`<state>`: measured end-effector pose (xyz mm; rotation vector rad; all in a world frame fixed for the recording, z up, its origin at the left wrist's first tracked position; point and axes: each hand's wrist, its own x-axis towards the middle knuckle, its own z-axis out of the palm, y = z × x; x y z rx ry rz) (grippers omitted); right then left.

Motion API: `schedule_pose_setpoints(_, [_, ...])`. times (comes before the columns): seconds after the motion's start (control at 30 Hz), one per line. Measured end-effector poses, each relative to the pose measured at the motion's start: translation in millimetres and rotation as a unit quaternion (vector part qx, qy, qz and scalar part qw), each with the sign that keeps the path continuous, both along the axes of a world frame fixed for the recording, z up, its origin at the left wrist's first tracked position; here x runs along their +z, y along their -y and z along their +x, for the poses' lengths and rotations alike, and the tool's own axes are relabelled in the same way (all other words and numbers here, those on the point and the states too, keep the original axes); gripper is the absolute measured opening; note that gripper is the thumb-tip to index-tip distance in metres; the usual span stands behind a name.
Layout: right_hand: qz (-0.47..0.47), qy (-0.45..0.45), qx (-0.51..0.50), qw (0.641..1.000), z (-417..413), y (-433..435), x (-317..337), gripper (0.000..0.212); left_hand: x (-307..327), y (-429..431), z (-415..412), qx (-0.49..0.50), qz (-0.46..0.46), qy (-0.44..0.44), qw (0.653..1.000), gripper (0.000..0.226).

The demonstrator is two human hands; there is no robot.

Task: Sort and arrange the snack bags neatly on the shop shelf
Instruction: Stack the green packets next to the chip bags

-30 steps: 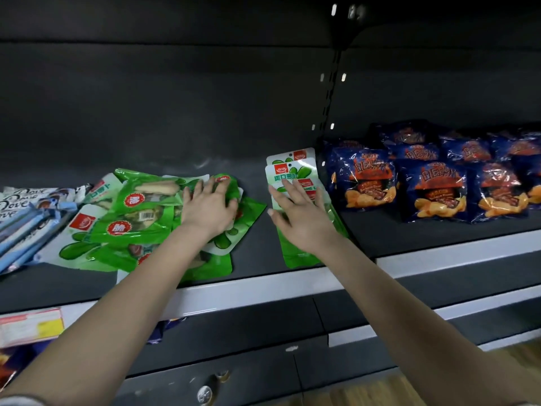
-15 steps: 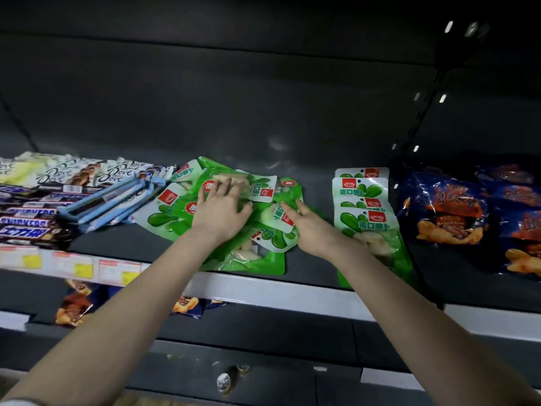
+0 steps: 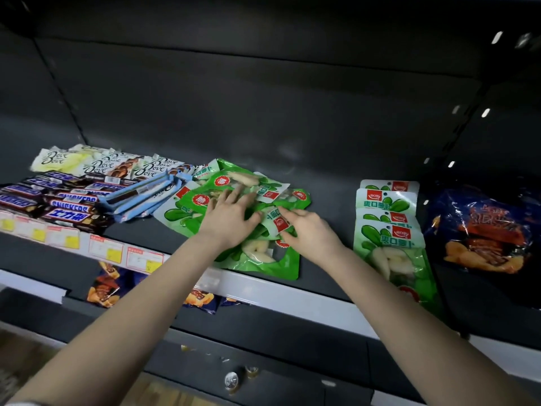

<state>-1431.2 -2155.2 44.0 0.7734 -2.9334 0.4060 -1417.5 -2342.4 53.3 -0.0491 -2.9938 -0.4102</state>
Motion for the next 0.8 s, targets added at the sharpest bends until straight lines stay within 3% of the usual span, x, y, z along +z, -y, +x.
schedule_pose_setpoints(0.13, [-0.06,0.001,0.012,0.998,-9,-15,5,0.044,-3,3,4,0.003,0.0,0.007,1.0,0.056])
schedule_pose_setpoints(0.33, [-0.103,-0.106,-0.01,0.989,-23,4,10,0.026,-8,5,10,0.014,0.006,0.005,1.0,0.051])
schedule_pose_setpoints(0.5, [-0.037,-0.053,0.023,0.998,-35,22,9,0.05,-9,16,16,0.022,0.008,0.0,1.0,0.044])
schedule_pose_setpoints(0.6, [-0.005,-0.047,0.045,0.998,-40,33,7,0.047,-11,20,18,0.02,0.02,0.005,1.0,0.043])
schedule_pose_setpoints(0.8, [-0.122,-0.039,0.035,0.991,-38,33,4,0.038,-11,23,21,0.03,0.031,-0.024,0.999,0.056])
